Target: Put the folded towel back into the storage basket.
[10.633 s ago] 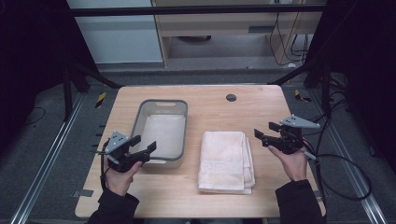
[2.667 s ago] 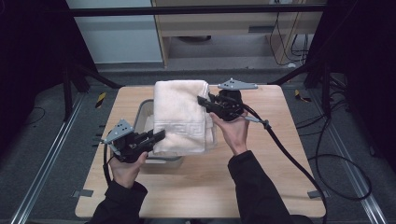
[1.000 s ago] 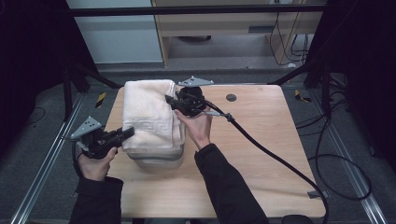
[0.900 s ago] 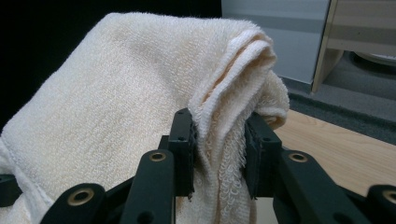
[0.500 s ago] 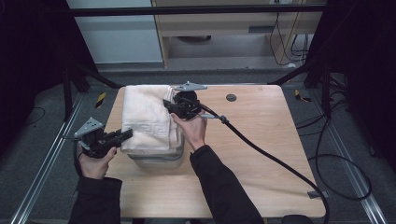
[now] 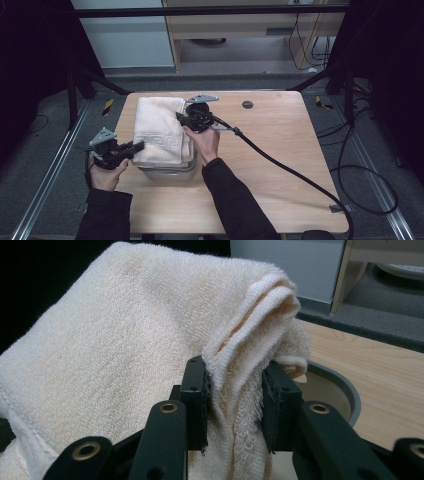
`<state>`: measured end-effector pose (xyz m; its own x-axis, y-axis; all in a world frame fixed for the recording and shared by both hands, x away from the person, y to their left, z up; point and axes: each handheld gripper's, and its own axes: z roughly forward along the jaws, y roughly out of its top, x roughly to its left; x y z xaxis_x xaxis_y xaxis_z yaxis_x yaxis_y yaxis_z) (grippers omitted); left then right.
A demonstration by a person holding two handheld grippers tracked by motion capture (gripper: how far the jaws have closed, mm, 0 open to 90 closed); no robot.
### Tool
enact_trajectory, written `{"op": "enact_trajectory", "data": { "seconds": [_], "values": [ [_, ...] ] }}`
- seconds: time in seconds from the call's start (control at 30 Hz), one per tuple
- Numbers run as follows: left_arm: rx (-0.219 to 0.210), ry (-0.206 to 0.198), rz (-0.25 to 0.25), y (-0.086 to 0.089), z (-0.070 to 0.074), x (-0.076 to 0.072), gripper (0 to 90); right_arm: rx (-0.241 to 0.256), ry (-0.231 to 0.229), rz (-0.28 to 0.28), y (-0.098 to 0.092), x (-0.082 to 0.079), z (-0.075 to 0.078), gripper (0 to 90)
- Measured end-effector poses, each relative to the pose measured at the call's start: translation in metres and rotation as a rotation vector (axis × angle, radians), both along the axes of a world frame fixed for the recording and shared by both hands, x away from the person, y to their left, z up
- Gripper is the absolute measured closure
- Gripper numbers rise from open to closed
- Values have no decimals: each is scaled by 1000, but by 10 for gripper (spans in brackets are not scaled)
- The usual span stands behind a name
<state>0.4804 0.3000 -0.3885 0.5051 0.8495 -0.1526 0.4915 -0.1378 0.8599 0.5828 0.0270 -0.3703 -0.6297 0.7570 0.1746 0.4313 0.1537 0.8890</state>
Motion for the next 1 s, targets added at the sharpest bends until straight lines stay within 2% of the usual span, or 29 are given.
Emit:
{"op": "enact_trajectory", "data": {
  "seconds": [0.17,0.4,0.63,1.0],
  "values": [
    [30,14,-1,-6,-7,3,740,-9,20,-6,-3,3,-13,681],
    [49,31,10,-9,-15,7,739,-34,29,-15,-1,6,-22,681],
    [78,45,15,-16,-23,11,736,-34,61,-24,-5,10,-35,680],
    [106,58,31,-21,-31,14,731,-52,71,-29,-5,12,-46,678]
  ]
}}
